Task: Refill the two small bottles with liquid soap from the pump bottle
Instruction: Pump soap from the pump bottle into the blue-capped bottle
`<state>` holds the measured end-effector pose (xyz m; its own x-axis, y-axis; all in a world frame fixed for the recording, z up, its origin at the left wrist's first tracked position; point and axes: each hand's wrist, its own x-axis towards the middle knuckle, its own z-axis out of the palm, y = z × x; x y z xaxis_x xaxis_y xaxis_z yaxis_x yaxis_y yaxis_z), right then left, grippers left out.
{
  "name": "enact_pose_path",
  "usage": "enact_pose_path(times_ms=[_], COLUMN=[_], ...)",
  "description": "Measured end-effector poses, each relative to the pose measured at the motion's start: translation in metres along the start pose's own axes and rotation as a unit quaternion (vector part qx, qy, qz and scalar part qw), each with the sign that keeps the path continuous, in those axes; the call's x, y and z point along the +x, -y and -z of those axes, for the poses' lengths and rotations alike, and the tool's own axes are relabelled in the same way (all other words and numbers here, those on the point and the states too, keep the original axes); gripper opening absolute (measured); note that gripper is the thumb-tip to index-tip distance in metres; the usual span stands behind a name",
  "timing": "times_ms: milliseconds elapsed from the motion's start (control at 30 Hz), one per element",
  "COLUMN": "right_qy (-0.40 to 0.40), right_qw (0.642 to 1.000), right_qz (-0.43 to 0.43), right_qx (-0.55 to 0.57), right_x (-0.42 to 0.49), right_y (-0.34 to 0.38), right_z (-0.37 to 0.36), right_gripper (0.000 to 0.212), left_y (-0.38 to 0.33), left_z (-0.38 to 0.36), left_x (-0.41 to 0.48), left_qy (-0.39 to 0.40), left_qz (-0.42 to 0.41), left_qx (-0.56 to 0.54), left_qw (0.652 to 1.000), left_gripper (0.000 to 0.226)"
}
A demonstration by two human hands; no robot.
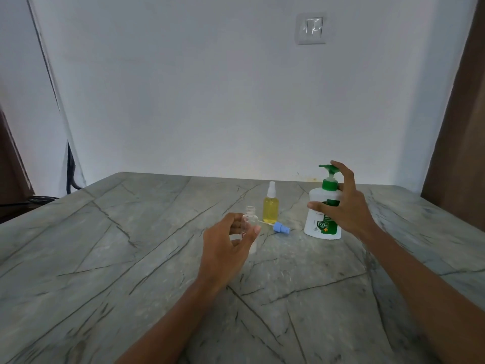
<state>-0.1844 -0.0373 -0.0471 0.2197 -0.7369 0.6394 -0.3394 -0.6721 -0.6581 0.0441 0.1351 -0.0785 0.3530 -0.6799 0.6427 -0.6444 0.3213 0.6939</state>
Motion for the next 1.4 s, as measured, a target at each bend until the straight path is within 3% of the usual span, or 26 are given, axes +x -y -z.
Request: enact_pose_path(times_ms=[167,333,633,967,1400], right_qy=[-0.009,0.037,0.072,0.099,0.053], right_qw=[0.999,0.995,0.953,0.942,0.918], right_qz=[0.023,0.083,0.168,0.222,0.248], right_qx=[-0.024,-0.047,-0.243,-0.231,-0.306], right_x=[-0.004,-0.027,-0.053,-0.057,-0.064], right_y=[0.007,0.032,0.072,0.084,0.084], right_z=[-0.001,0.007,0.013,-0.012,-0.032], right_gripper=[0.095,0.102,0.094,0.089,0.092], left_y=[0.002,0.001,0.001,-0.002,-0.006], left_z=[0.000,0.000,-0.001,0.000,0.000], left_x=[-0.001,-0.001,-0.003,-0.004,-0.004], left_qy=[0.003,0.005,0.020,0.031,0.022], left_qz=[-0.002,-0.011,-0.029,-0.042,-0.042], left_qx=[-0.002,-0.014,0.025,0.039,0.014], left_qw=[1.000,1.000,0.999,0.998,0.999], left_gripper=[0.037,0.035,0.039,0.039,0.043])
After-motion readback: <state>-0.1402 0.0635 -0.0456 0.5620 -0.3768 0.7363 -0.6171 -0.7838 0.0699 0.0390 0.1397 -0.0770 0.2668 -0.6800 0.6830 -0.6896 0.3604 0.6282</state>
